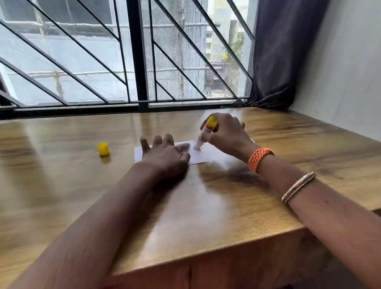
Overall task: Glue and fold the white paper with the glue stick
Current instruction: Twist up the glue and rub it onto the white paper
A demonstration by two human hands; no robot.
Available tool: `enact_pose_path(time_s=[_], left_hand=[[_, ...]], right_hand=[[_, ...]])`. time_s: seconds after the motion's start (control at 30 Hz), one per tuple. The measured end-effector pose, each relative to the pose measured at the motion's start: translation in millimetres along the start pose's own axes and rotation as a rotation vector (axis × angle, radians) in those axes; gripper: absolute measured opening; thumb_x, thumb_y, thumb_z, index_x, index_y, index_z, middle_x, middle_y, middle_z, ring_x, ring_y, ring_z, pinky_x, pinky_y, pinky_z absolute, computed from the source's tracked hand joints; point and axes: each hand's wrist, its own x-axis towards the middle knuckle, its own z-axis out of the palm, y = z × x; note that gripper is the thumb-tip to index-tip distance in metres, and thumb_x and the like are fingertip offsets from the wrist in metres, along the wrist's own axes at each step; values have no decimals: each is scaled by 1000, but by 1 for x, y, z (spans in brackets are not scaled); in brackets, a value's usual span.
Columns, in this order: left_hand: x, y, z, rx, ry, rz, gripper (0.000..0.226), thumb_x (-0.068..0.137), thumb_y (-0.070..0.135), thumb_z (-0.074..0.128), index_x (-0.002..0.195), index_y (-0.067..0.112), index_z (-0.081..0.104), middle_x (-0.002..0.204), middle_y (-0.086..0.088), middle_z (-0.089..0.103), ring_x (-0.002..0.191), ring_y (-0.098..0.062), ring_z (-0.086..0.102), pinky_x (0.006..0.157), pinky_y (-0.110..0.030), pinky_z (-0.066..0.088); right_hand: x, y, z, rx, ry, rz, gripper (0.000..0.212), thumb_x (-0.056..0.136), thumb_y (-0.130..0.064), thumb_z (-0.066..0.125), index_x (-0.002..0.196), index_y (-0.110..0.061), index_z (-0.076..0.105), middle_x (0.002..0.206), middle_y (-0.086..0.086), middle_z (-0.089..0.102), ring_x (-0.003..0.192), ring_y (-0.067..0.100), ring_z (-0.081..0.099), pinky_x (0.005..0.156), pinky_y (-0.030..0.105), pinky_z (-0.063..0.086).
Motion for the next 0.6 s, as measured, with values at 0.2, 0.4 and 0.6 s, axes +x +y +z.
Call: enact_pose_path(time_s=[0.2, 0.4, 0.6], left_hand=[[-1, 1, 2, 2, 30, -9, 46, 95, 39, 23, 140, 42, 32, 140, -4, 34, 135, -26, 22, 111, -60, -6], [-1, 0, 4, -1, 64, -13, 47, 93, 36, 25, 138, 43, 34, 139, -3, 36, 133, -25, 25, 110, -59, -4], [-2, 1, 4, -60, 74, -49, 46, 93, 33, 27, 137, 43, 37, 139, 0, 36, 132, -24, 25, 110, -57, -4]], right_hand=[[-10, 0, -7, 10, 6, -3, 14, 71, -20, 71, 84, -14, 69, 70, -7, 61, 83, 19, 62, 89, 44, 43], [-23, 0, -14, 10, 8, -7, 14, 71, -18, 71, 85, -16, 69, 68, -9, 61, 79, 17, 62, 93, 45, 43], [-32, 5, -24, 37, -19, -18, 12, 68, -20, 74, 79, -20, 69, 65, -14, 61, 70, 8, 56, 85, 43, 45]])
